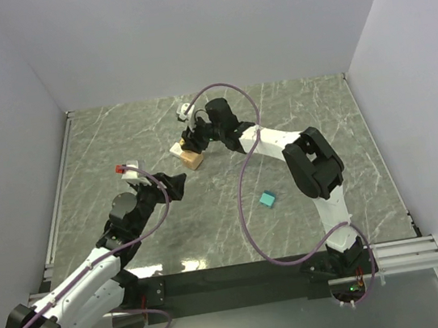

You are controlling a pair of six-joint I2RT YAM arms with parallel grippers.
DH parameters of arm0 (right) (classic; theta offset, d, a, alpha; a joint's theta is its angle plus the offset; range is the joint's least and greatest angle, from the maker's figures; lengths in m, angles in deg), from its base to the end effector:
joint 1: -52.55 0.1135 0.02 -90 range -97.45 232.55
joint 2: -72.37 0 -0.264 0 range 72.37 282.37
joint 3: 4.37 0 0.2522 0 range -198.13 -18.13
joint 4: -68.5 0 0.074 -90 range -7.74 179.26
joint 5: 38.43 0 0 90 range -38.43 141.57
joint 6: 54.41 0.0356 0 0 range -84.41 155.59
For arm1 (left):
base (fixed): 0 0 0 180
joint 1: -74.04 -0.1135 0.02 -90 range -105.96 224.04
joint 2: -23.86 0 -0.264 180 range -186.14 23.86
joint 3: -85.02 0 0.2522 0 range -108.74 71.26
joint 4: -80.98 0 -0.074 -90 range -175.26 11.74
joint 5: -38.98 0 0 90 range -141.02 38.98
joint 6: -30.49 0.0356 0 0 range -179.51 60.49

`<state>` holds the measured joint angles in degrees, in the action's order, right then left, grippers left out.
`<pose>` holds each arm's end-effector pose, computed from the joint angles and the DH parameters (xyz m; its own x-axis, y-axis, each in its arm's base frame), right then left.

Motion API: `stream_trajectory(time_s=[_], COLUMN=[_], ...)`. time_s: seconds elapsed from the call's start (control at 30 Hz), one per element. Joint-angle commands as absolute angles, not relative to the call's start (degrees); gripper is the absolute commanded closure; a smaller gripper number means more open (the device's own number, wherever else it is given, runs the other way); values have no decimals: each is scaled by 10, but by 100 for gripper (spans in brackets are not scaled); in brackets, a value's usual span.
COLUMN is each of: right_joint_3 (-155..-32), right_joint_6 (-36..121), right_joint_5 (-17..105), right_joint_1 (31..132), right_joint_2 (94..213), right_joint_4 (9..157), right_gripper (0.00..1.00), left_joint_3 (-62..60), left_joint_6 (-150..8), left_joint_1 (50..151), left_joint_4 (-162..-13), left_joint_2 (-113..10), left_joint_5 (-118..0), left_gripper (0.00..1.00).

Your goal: Insert the plug

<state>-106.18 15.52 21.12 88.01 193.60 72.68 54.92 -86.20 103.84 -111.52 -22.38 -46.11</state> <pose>0.3892 0.2993 0.2135 -0.0049 -0.3667 -0.9303 -0.9369 0.3268 -0.1239 0.1654 -0.0912 0.2271 -0.2383 -0.3792 -0.8941 0.3514 0.8246 -0.4434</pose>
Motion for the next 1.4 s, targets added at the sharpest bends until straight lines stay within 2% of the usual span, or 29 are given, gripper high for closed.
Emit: stream_trajectory(time_s=[0.0, 0.67, 1.37], right_joint_3=[-1064, -1018, -1022], right_joint_6=[143, 150, 176], right_joint_5=[219, 238, 213], right_joint_1=[879, 879, 879], right_joint_2=[1915, 1879, 1885], right_joint_4=[726, 720, 707], right_gripper=[100, 100, 100], left_joint_3=[547, 554, 555], left_joint_6=[-867, -870, -872], left_joint_1=[1036, 1035, 1035], left_joint_4=[-1134, -1137, -1139], left_joint_2=[-218, -207, -212], left_joint_5=[-475, -483, -485], left_gripper=[6, 5, 6])
